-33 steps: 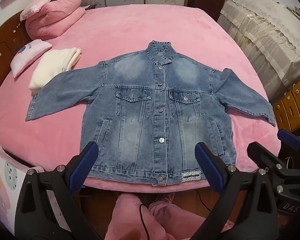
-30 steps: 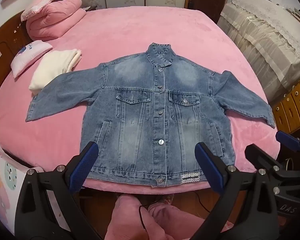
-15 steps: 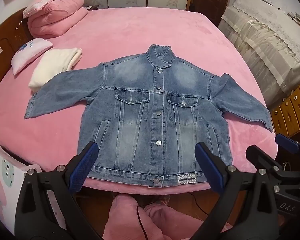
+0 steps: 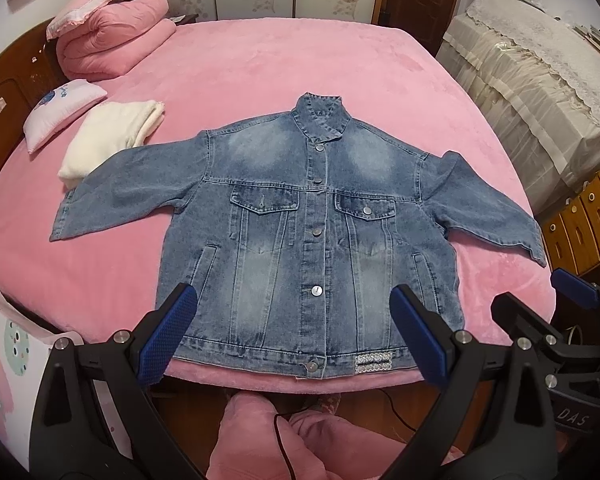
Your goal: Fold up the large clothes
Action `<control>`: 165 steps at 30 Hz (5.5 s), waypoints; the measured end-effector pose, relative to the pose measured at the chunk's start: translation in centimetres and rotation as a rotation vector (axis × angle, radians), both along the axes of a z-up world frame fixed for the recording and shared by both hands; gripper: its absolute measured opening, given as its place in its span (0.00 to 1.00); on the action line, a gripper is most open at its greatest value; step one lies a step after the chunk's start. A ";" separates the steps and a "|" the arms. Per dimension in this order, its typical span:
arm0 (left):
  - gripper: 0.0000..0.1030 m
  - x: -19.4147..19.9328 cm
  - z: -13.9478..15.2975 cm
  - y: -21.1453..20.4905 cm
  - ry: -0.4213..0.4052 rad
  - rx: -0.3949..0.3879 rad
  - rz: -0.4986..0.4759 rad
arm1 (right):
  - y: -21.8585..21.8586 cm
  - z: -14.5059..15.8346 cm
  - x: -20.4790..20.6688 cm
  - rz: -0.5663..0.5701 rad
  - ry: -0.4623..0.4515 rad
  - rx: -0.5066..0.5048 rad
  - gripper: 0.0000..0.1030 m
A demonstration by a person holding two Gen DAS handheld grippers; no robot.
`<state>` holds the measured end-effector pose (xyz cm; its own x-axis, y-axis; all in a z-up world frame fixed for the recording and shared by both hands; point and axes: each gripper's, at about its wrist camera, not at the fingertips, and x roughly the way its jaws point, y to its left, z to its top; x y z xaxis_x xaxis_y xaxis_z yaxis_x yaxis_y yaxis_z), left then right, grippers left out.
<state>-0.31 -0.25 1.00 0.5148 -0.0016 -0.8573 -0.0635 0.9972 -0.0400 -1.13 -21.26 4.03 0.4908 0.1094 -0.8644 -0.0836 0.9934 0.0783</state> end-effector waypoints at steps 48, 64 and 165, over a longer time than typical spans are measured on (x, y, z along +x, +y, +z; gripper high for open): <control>0.93 1.1 -0.2 2.6 0.026 -0.060 0.057 | 3.4 1.4 1.0 0.124 -0.073 -0.018 0.98; 0.93 3.0 -3.5 19.5 0.105 -0.174 0.230 | 18.3 0.2 6.9 0.210 -0.030 -0.038 0.98; 0.64 20.7 -36.0 23.1 0.481 -0.034 0.327 | 10.2 -34.1 20.1 -0.403 0.403 0.475 0.61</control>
